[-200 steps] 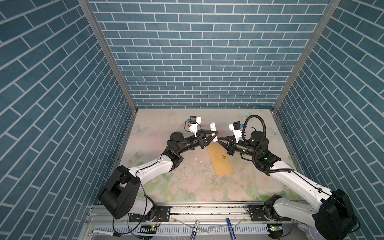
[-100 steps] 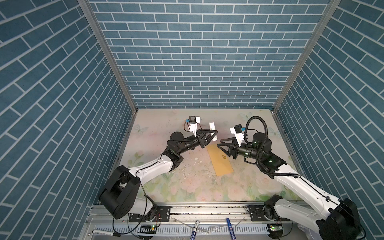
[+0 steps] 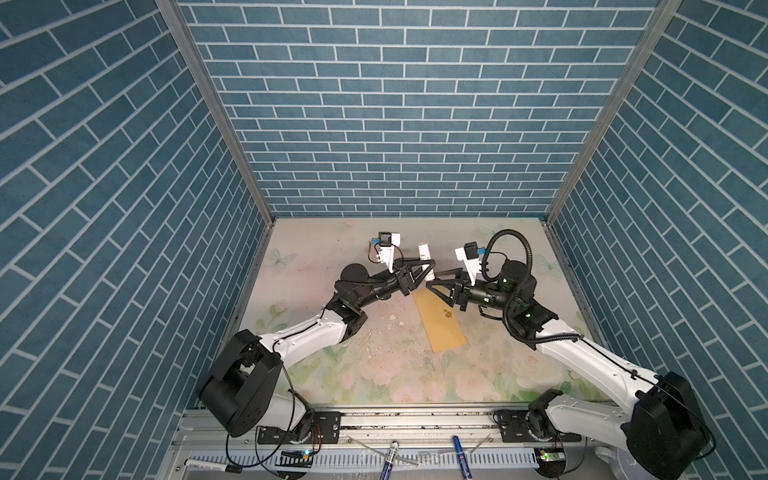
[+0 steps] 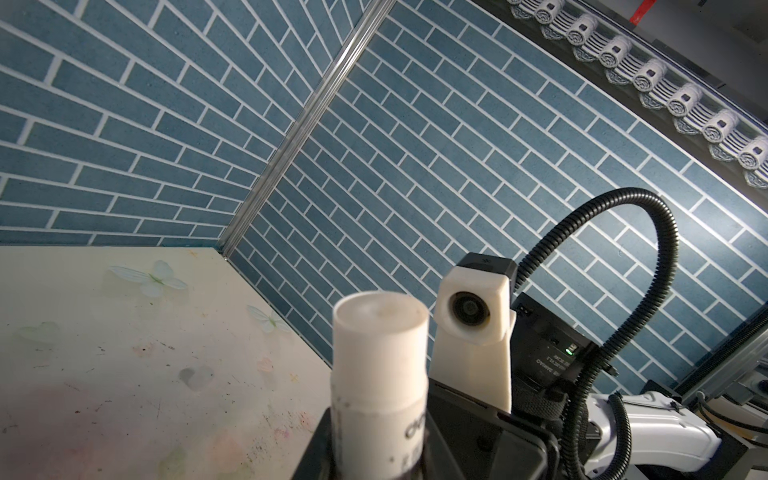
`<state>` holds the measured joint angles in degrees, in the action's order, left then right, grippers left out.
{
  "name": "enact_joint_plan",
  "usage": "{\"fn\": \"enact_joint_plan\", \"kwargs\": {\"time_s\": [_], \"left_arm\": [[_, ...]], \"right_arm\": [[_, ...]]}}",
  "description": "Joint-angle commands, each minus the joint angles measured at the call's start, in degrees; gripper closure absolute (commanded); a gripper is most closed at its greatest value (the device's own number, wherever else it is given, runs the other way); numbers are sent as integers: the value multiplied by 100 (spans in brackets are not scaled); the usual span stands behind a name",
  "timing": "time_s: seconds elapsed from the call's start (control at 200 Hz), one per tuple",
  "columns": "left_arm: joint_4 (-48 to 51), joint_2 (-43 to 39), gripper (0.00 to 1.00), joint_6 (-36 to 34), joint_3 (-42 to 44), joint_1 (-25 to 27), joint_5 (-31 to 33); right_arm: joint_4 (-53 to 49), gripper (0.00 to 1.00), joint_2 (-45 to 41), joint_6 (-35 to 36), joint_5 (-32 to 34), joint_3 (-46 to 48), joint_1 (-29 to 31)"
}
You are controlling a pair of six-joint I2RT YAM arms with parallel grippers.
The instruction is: Place the letter into the envelope and seal it
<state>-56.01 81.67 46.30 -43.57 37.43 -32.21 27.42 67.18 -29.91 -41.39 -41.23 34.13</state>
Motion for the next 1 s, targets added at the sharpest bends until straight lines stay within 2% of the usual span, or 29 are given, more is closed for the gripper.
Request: {"fn": "enact_joint_plan", "kwargs": {"time_s": [0.0,0.265,0.515,0.705,0.81,0.905,0.995], "left_arm": [[-281,39,100,-27,43,30,13],[-353,86,100,-12,78,36,21],[-380,60,100,-9,117,36,48],[-260,42,100,-114,145,54,137],[50,-40,100,-317,140,88,277],[548,-169,100,-618,82,165,466],[1002,-266,100,-916,-4,262,654]], "right_arm": [[677,58,152,-444,-202,-157,24],[1216,70,355,-828,-222,-140,26],[1129,100,410,-859,-144,-148,24],[473,100,265,-544,305,-242,39],[-720,100,61,211,1183,-475,229],[-1997,100,4,1102,2680,-893,706],[-2564,100,144,1578,3963,-1210,1140]]}}
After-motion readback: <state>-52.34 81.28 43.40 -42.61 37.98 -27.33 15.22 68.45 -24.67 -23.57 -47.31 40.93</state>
